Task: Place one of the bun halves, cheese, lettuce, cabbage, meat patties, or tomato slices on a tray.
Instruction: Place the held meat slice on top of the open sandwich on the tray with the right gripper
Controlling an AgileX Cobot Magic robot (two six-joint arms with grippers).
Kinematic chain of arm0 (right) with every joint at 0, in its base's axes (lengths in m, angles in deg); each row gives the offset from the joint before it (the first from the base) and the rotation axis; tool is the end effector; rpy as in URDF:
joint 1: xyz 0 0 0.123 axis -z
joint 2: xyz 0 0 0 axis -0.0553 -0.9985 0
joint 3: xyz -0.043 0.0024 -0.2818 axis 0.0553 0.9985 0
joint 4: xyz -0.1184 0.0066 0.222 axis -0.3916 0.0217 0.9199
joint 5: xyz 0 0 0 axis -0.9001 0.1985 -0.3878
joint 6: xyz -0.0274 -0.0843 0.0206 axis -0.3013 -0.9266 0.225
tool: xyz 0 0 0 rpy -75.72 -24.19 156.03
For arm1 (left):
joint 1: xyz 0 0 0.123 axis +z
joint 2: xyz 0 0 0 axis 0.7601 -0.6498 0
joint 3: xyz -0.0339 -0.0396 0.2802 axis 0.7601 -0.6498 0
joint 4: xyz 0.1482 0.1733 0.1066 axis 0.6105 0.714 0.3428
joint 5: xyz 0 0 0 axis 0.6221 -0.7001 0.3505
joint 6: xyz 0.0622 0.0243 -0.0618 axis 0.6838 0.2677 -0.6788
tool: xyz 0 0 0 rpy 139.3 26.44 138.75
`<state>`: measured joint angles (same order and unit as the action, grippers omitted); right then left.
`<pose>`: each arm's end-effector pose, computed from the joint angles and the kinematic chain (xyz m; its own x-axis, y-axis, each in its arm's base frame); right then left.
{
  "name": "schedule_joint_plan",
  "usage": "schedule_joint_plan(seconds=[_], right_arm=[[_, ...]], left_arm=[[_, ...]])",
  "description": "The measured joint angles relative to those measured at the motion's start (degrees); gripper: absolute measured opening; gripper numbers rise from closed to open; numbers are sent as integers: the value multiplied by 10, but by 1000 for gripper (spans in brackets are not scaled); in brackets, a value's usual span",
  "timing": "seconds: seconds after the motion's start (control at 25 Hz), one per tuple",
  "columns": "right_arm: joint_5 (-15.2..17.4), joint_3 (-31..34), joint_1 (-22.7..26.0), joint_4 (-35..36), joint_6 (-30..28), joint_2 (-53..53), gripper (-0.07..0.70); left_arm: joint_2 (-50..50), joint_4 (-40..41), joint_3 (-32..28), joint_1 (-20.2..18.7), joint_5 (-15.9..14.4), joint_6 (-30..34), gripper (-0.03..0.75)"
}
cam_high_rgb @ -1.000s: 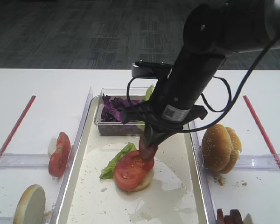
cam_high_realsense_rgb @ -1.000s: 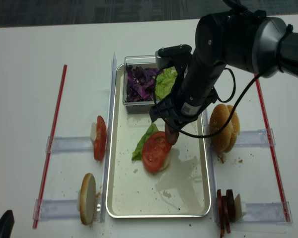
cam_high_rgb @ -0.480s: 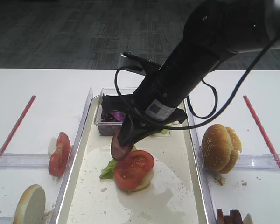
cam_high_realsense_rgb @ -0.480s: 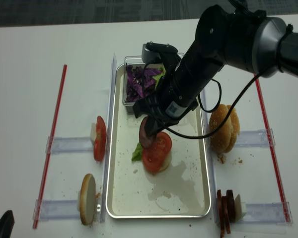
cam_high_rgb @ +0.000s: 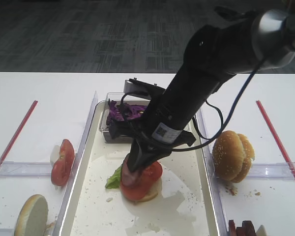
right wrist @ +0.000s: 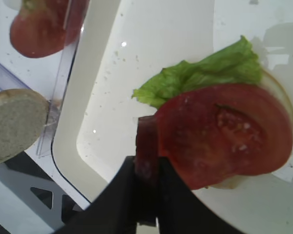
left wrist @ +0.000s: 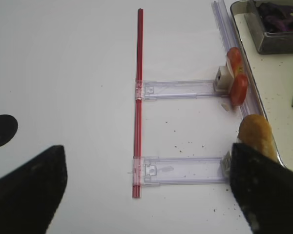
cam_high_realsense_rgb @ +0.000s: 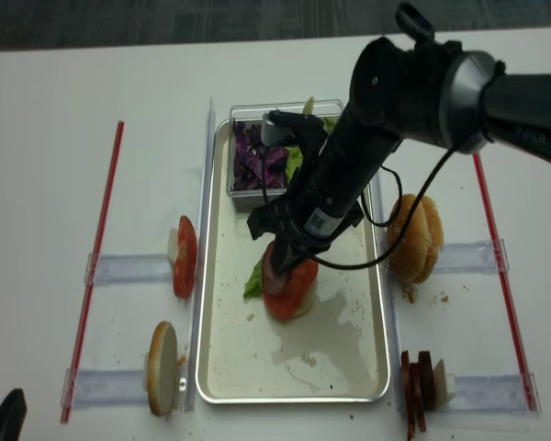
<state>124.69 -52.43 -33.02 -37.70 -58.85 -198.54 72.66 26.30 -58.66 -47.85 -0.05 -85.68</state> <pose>0.2966 0.2278 0.1844 -0.9405 -0.3211 -0.1112 -0.3247 0.7527 0.5727 -0.0124 0.0061 0.2647 -0.5520 -0.0652 -0.8313 -0.1146 0.9934 -0.0018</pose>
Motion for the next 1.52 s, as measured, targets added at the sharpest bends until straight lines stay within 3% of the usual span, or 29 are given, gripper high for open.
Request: schedule_joint_plan(seconds=[0.56, 0.64, 0.8, 0.88, 1.52], right_arm=[[-8, 0, 0, -14, -1, -19, 143], [-8, 0, 0, -34, -1, -19, 246], [-8, 0, 0, -63, 3, -19, 593], [-8, 0, 0, -68, 10, -19, 654], [-8, 0, 0, -75, 15, -12, 691]], left_arm=[[0, 0, 0, 0, 0, 0, 618], [0, 0, 0, 0, 0, 0, 618], [0, 0, 0, 0, 0, 0, 618], [0, 0, 0, 0, 0, 0, 618], [0, 0, 0, 0, 0, 0, 618]])
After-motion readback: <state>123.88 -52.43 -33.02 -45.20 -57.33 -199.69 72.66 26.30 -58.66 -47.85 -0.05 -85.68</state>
